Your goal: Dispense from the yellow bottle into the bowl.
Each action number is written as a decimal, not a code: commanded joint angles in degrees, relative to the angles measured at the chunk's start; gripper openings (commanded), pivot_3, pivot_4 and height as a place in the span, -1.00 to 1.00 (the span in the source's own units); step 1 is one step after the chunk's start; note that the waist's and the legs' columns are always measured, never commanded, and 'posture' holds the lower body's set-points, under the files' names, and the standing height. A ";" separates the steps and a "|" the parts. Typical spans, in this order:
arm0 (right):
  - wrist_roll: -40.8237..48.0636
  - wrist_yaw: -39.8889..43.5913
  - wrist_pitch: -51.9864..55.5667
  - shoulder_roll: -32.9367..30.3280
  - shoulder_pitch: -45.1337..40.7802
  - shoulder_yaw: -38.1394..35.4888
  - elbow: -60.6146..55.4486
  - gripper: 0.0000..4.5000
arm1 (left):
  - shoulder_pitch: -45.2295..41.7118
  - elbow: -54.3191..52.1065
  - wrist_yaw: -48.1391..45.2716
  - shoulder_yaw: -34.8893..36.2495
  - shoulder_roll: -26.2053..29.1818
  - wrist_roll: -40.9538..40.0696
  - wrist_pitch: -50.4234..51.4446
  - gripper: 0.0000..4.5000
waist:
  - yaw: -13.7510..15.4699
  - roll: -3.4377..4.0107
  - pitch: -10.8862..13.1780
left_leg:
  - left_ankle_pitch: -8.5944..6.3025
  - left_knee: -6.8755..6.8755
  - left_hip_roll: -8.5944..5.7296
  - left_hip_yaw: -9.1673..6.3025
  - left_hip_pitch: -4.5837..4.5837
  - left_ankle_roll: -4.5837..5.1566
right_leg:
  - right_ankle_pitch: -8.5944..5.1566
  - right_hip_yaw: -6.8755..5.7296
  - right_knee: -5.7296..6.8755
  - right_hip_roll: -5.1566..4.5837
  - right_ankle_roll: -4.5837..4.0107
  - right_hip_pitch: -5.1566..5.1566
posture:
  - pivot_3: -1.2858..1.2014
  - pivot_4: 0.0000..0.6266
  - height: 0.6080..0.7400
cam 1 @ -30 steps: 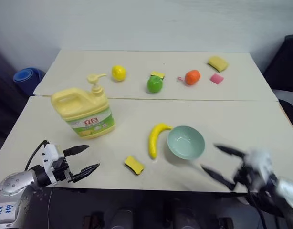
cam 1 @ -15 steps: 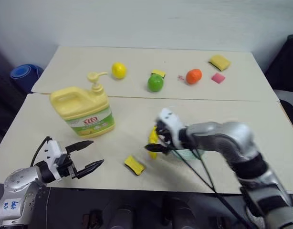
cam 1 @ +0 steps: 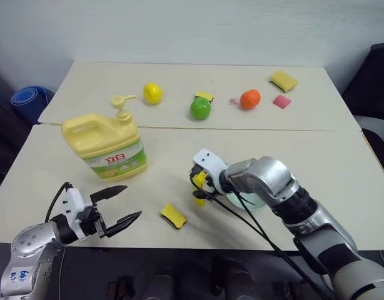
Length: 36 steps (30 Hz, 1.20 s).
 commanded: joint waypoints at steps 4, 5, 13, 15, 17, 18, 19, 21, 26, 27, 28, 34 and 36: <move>-3.53 -0.93 -3.46 5.63 0.39 -5.10 6.33 0.42 | -0.26 -3.73 -0.75 -0.95 0.18 -2.11 1.48 1.00 | 0.09 0.00 0.00 | 0.06 0.00 -0.05 0.01 0.01 0.02 | 0.00 0.04 0.12 -0.03 -0.02 -0.03 | 0.03 -0.52 1.00; -4.42 -0.64 -4.38 5.38 0.38 -4.86 6.63 0.25 | -0.31 -3.72 -0.96 -0.96 0.35 -2.39 1.93 1.00 | 0.23 0.01 0.00 | 0.07 0.00 -0.06 0.01 0.01 0.02 | 0.00 0.05 0.13 -0.04 -0.02 -0.03 | 0.03 -0.52 1.00; -2.49 12.02 -13.38 -1.22 1.29 -6.03 -4.88 -0.64 | -1.84 -3.05 -0.54 0.06 -0.72 -3.82 2.19 1.00 | 0.25 0.03 0.02 | 0.07 0.00 -0.07 -0.01 -0.03 0.02 | 0.00 0.04 0.11 -0.02 -0.02 -0.07 | 0.03 -0.52 1.00; -0.03 14.06 -13.38 -4.70 1.83 -12.41 -9.41 -0.64 | -3.19 -4.89 -0.08 -0.22 -0.68 -6.13 4.39 1.00 | 0.36 0.03 0.03 | 0.07 0.00 -0.06 -0.01 -0.02 0.02 | 0.00 0.03 0.10 -0.01 -0.02 -0.05 | 0.03 -0.52 1.00; 2.22 17.00 -14.17 -9.49 2.50 -18.36 -13.88 -0.64 | -4.13 -6.90 -0.43 -1.02 -0.11 -8.25 6.98 1.00 | 0.67 0.03 0.03 | 0.09 0.00 -0.07 -0.04 -0.06 0.05 | 0.01 0.01 0.08 -0.04 -0.02 -0.05 | 0.03 -0.52 1.00; 3.28 18.73 -13.67 -12.84 2.89 -20.88 -15.79 -0.64 | -4.43 -7.74 -0.93 -1.63 0.19 -8.60 7.61 1.00 | 0.99 0.05 0.05 | 0.09 0.01 -0.09 -0.05 -0.06 0.05 | 0.01 0.01 0.07 -0.07 -0.01 -0.03 | 0.03 -0.52 1.00; 4.29 20.46 -13.49 -16.61 3.74 -24.12 -17.21 -0.64 | -4.68 -8.48 -1.84 -2.47 0.71 -8.51 8.03 1.00 | 1.17 0.06 0.05 | 0.09 0.01 -0.13 -0.07 -0.06 0.08 | 0.04 0.02 -0.02 -0.09 0.04 0.01 | 0.03 -0.52 1.00; 4.96 23.82 -11.46 -26.05 6.38 -28.20 -18.24 -0.64 | -4.95 -9.03 -4.40 -4.06 1.93 -7.56 7.89 1.00 | 1.88 0.06 0.05 | 0.06 0.00 -0.12 -0.10 -0.05 0.12 | 0.06 -0.01 -0.23 -0.07 0.08 0.11 | 0.03 -0.52 1.00; -4.56 29.53 -23.34 -48.04 25.54 -31.91 -8.88 -0.64 | -7.86 -6.02 -9.50 -6.78 3.80 -5.10 5.17 1.00 | 2.13 0.00 0.02 | -0.10 -0.05 -0.08 -0.05 -0.07 0.27 | 0.07 -0.11 -0.62 -0.02 0.10 0.26 | 0.03 -0.52 1.00; -6.24 29.65 -26.01 -49.64 28.86 -32.32 -5.60 -0.64 | -8.39 -5.69 -10.41 -7.39 3.85 -4.52 4.32 1.00 | 2.04 -0.01 0.02 | -0.10 -0.05 -0.09 0.04 -0.08 0.30 | 0.10 -0.09 -0.63 -0.02 0.15 0.26 | 0.03 -0.52 1.00; -7.52 29.74 -28.21 -50.38 31.41 -32.49 -2.42 -0.64 | -8.82 -5.49 -11.22 -7.99 3.75 -4.00 3.48 1.00 | 1.82 -0.01 0.02 | -0.09 -0.04 -0.09 0.09 -0.07 0.32 | 0.13 -0.07 -0.63 -0.01 0.20 0.28 | 0.03 -0.52 1.00; -15.23 31.19 -47.25 -47.62 37.10 -29.12 12.80 -0.64 | -11.82 -2.82 -11.44 -9.84 1.39 -3.74 2.15 1.00 | 0.97 0.16 0.16 | 0.00 -0.06 -0.06 1.00 0.27 0.38 | 0.33 0.26 -0.54 0.02 0.22 0.33 | 0.03 -0.52 1.00; -16.57 30.47 -52.99 -45.09 36.11 -29.24 17.52 -0.33 | -12.80 -1.26 -10.94 -9.80 0.60 -3.08 1.20 1.00 | 1.06 0.08 0.20 | 0.06 -0.06 -0.02 1.04 0.32 0.31 | 0.48 0.37 -0.56 0.07 0.14 0.33 | 0.03 -0.52 1.00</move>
